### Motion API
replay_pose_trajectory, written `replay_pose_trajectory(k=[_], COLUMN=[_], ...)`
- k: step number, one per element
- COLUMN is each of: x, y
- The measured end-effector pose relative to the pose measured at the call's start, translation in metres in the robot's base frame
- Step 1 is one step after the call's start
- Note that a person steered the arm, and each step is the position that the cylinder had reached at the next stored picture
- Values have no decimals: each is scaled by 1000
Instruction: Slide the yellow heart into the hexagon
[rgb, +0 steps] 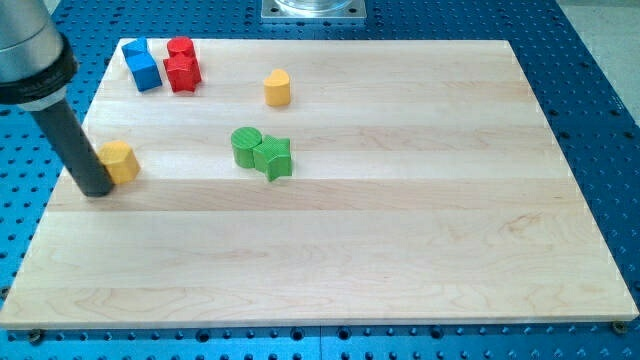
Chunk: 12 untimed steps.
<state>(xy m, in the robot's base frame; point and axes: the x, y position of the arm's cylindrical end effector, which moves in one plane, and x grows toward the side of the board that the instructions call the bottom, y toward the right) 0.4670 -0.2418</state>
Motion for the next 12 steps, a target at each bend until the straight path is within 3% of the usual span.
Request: replay_pose_trajectory(k=[1, 2, 3, 4, 5, 7, 8, 11, 12], x=[19, -10, -11, -47, -119, -122, -185, -86, -117], y=[29, 44, 26, 109, 123, 245, 265, 43, 46])
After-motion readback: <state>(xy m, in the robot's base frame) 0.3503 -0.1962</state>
